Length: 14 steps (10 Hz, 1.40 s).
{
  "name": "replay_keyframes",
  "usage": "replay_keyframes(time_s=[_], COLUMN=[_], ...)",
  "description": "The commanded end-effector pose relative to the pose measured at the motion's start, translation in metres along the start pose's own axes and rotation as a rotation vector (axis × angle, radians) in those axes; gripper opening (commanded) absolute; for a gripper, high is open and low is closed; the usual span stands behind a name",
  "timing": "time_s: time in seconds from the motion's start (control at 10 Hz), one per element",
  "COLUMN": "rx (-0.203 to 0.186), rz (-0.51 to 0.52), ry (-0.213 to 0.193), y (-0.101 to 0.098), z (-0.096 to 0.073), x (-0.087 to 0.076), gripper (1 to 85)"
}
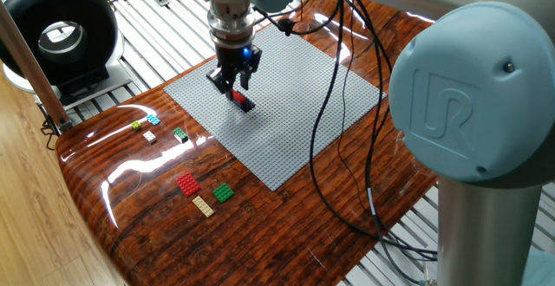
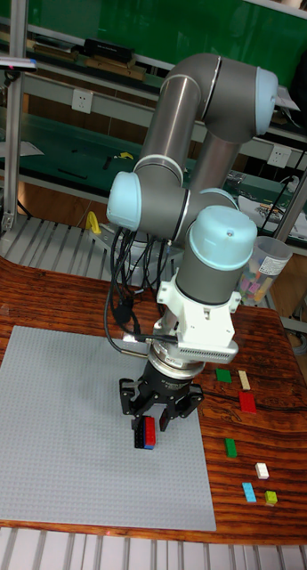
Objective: Build with small Lego blocks
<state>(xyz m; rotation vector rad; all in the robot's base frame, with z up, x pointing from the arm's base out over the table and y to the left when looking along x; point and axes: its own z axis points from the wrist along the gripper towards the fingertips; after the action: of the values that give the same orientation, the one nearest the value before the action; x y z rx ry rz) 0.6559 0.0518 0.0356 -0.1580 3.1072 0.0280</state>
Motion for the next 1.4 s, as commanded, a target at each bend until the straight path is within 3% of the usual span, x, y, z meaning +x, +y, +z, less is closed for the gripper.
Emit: replay_keyframes(time_s=[0.0,0.1,0.5,0.6,0.7,0.9,1.0,1.2,1.3], rx=[-0.089,-0.033,0.073,0.070,0.031,-0.011,-0.031,-0.035,-0.034], rz=[0.117,0.163,0.093,0.077,0.080,0.078,0.096,0.168,0.194], ry=[-0.028,-0.016,0.052,0.062,0.053,0.023,0.007,-0.019,-0.022], y=[0.022,0.007,-0.019,-0.018,-0.008,0.002,0.017,0.068,0.082], z=[-0.007,-0.006,-0.007,-0.007,-0.007,-0.006,-0.007,-0.006,-0.007], x=[-0.006,-0.002,0.017,0.019,0.017,0.008,0.005,0.004,0.003], gripper=[22.3,1.3,1.0,1.0,1.0,1.0,1.0,1.0,1.0])
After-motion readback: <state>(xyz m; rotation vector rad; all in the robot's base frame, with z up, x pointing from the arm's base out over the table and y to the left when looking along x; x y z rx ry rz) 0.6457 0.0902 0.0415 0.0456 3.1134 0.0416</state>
